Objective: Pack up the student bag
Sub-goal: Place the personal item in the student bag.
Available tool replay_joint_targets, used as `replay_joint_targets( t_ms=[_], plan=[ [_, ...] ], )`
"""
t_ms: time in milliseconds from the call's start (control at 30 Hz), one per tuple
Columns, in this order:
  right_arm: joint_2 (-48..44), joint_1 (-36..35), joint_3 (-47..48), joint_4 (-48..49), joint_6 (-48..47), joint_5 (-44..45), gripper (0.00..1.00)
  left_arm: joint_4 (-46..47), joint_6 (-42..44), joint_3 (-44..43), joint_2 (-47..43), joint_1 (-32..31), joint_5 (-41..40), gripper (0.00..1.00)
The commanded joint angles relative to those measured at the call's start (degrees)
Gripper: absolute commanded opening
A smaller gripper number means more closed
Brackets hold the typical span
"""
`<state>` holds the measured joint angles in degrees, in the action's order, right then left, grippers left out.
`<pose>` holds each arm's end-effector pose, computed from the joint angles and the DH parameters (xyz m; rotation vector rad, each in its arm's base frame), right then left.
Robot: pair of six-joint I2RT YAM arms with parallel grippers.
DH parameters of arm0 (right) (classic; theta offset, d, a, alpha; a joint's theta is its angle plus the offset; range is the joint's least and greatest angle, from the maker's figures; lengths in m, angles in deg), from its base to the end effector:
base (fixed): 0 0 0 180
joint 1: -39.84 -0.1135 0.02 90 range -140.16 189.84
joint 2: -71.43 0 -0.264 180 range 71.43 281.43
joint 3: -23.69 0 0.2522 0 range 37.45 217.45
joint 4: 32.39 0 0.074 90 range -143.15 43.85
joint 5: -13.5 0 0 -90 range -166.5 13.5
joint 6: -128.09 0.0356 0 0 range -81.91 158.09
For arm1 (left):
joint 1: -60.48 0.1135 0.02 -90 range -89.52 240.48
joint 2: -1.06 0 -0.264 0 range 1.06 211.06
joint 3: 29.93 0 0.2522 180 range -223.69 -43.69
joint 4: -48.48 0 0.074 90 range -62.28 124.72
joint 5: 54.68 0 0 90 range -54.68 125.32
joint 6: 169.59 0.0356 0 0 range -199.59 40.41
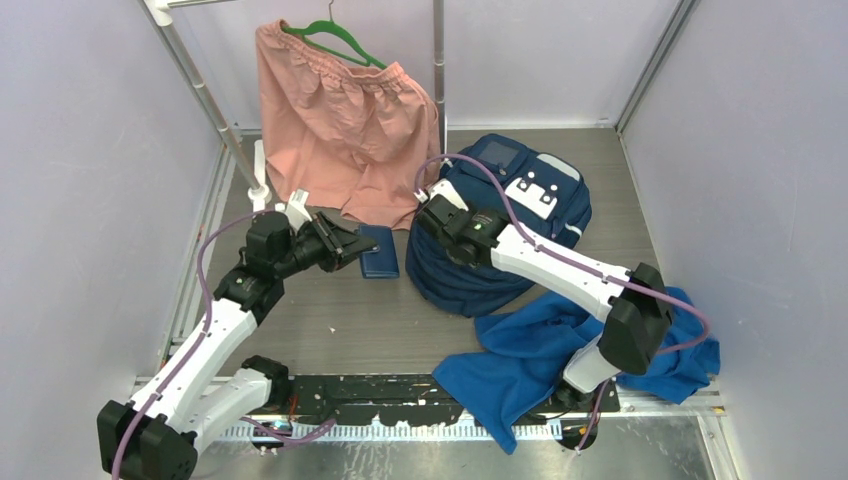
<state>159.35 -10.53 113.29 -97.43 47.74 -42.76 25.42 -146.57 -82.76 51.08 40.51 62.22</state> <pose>0.2123 0.2253 0.2921 -0.6827 2.3418 -0.3508 0.1839 -0.0840 0.2916 -0.5283 2.1124 -1.4027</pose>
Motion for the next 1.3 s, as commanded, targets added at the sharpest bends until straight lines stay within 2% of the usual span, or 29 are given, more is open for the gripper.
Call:
replay_joint_targets(
  t_ms=[0,167,300,533,733,767,867,933,1100,1267],
  plan=[
    [0.92,0.01,0.88,3.19,-4.06,10.65,0.52,7.71,-2.09,0.22,-0.55,0.10,0.13,0.00],
    [1.13,0.02,0.45,5.02,-4.51,11.47,0.39,8.06,-2.53,1.40,-0.88,0.10,0.26,0.00],
    [-1.12,0.14,0.69,5.29,-3.92,8.78,0.23,8.13,-2.43,1.69,-0.93,0.10,0.31,0.00],
    [-2.92,0.26,5.30,1.03,-2.73,2.97,0.22,8.94,-2.37,1.80,0.30,0.10,1.31,0.00],
    [-4.43,0.31,7.03,-0.61,-2.97,0.47,0.14,6.65,-0.20,1.14,0.48,0.03,1.49,0.00],
    [-4.80,0.28,7.51,-0.85,-2.77,-0.22,0.09,6.40,-0.20,1.11,0.37,0.02,1.27,0.00],
    [-5.78,1.02,9.77,-1.37,-1.94,-4.42,0.01,10.67,-2.22,1.36,1.41,-1.09,0.56,0.00],
    [-5.91,2.45,12.14,-2.14,-0.69,-7.86,0.01,14.92,-3.17,0.42,3.46,-3.91,-1.14,0.00],
    [-6.77,4.75,14.49,0.15,5.08,-13.05,0.01,18.03,-1.02,-6.15,12.29,-14.47,-9.91,0.00],
    [-7.14,5.04,14.53,2.86,9.75,-17.35,0.01,32.72,-6.56,-4.73,20.09,-16.78,-16.81,0.00]
  ],
)
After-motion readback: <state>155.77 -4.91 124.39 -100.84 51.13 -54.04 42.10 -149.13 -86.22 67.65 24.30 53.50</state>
